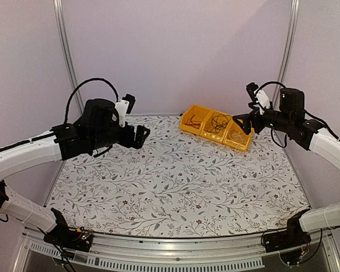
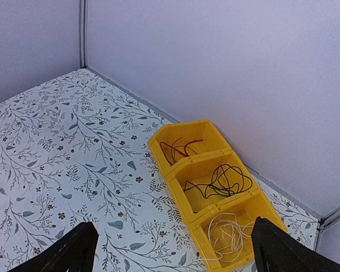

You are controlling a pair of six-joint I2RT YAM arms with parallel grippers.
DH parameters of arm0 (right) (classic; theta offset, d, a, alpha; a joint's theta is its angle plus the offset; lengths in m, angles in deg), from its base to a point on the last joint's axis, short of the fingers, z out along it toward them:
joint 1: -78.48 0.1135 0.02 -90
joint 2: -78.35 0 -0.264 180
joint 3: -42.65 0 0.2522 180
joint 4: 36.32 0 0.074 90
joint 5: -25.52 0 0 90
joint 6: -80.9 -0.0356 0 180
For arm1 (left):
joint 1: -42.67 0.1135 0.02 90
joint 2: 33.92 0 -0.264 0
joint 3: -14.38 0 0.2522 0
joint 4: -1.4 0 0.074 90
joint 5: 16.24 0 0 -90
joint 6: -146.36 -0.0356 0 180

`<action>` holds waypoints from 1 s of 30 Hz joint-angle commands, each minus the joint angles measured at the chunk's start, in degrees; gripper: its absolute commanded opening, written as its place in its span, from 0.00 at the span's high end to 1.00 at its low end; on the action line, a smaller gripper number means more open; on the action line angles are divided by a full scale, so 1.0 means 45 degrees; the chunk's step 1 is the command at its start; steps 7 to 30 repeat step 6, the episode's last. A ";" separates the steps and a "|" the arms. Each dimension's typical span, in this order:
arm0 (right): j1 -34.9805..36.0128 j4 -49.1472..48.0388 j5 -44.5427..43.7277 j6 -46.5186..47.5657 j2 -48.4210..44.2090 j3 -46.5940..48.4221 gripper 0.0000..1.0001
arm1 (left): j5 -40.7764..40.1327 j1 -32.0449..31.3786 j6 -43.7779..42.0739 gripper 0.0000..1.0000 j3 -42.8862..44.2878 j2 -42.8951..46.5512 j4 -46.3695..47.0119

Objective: Untangle the cables

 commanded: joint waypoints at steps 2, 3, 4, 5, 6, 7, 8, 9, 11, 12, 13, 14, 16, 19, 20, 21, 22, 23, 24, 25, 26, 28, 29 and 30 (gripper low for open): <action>-0.0340 -0.1589 -0.2439 -0.2209 -0.1130 -0.0883 0.01 | -0.0719 0.0359 -0.2105 0.00 0.0858 -0.0134 -0.0338; -0.0468 -0.1968 -0.2315 -0.2231 -0.1322 -0.1245 0.01 | -0.0707 0.0441 -0.2359 0.00 0.0747 -0.0137 0.0097; -0.0594 -0.2284 -0.2121 -0.2232 -0.1532 -0.1520 0.01 | -0.0602 0.0564 -0.2610 0.00 0.0579 -0.0123 0.0616; -0.0678 -0.2397 -0.1914 -0.2242 -0.1583 -0.1684 0.01 | -0.0269 0.0731 -0.2830 0.00 0.0387 -0.0109 0.1015; -0.0781 -0.2501 -0.1663 -0.2298 -0.1603 -0.1878 0.01 | -0.0006 0.0964 -0.2928 0.00 0.0204 -0.0085 0.1319; -0.0781 -0.2501 -0.1663 -0.2298 -0.1603 -0.1878 0.01 | -0.0006 0.0964 -0.2928 0.00 0.0204 -0.0085 0.1319; -0.0781 -0.2501 -0.1663 -0.2298 -0.1603 -0.1878 0.01 | -0.0006 0.0964 -0.2928 0.00 0.0204 -0.0085 0.1319; -0.0781 -0.2501 -0.1663 -0.2298 -0.1603 -0.1878 0.01 | -0.0006 0.0964 -0.2928 0.00 0.0204 -0.0085 0.1319; -0.0781 -0.2501 -0.1663 -0.2298 -0.1603 -0.1878 0.01 | -0.0006 0.0964 -0.2928 0.00 0.0204 -0.0085 0.1319; -0.0781 -0.2501 -0.1663 -0.2298 -0.1603 -0.1878 0.01 | -0.0006 0.0964 -0.2928 0.00 0.0204 -0.0085 0.1319; -0.0781 -0.2501 -0.1663 -0.2298 -0.1603 -0.1878 0.01 | -0.0006 0.0964 -0.2928 0.00 0.0204 -0.0085 0.1319; -0.0781 -0.2501 -0.1663 -0.2298 -0.1603 -0.1878 0.01 | -0.0006 0.0964 -0.2928 0.00 0.0204 -0.0085 0.1319; -0.0781 -0.2501 -0.1663 -0.2298 -0.1603 -0.1878 0.01 | -0.0006 0.0964 -0.2928 0.00 0.0204 -0.0085 0.1319; -0.0781 -0.2501 -0.1663 -0.2298 -0.1603 -0.1878 0.01 | -0.0006 0.0964 -0.2928 0.00 0.0204 -0.0085 0.1319; -0.0781 -0.2501 -0.1663 -0.2298 -0.1603 -0.1878 0.01 | -0.0006 0.0964 -0.2928 0.00 0.0204 -0.0085 0.1319; -0.0781 -0.2501 -0.1663 -0.2298 -0.1603 -0.1878 0.01 | -0.0006 0.0964 -0.2928 0.00 0.0204 -0.0085 0.1319; -0.0781 -0.2501 -0.1663 -0.2298 -0.1603 -0.1878 0.01 | -0.0006 0.0964 -0.2928 0.00 0.0204 -0.0085 0.1319; -0.0781 -0.2501 -0.1663 -0.2298 -0.1603 -0.1878 0.01 | -0.0006 0.0964 -0.2928 0.00 0.0204 -0.0085 0.1319; -0.0781 -0.2501 -0.1663 -0.2298 -0.1603 -0.1878 0.01 | -0.0006 0.0964 -0.2928 0.00 0.0204 -0.0085 0.1319; -0.0781 -0.2501 -0.1663 -0.2298 -0.1603 -0.1878 0.01 | -0.0006 0.0964 -0.2928 0.00 0.0204 -0.0085 0.1319; -0.0781 -0.2501 -0.1663 -0.2298 -0.1603 -0.1878 0.01 | -0.0006 0.0964 -0.2928 0.00 0.0204 -0.0085 0.1319; -0.0781 -0.2501 -0.1663 -0.2298 -0.1603 -0.1878 0.01 | -0.0006 0.0964 -0.2928 0.00 0.0204 -0.0085 0.1319; -0.0781 -0.2501 -0.1663 -0.2298 -0.1603 -0.1878 0.01 | -0.0006 0.0964 -0.2928 0.00 0.0204 -0.0085 0.1319; -0.0781 -0.2501 -0.1663 -0.2298 -0.1603 -0.1878 0.01 | -0.0006 0.0964 -0.2928 0.00 0.0204 -0.0085 0.1319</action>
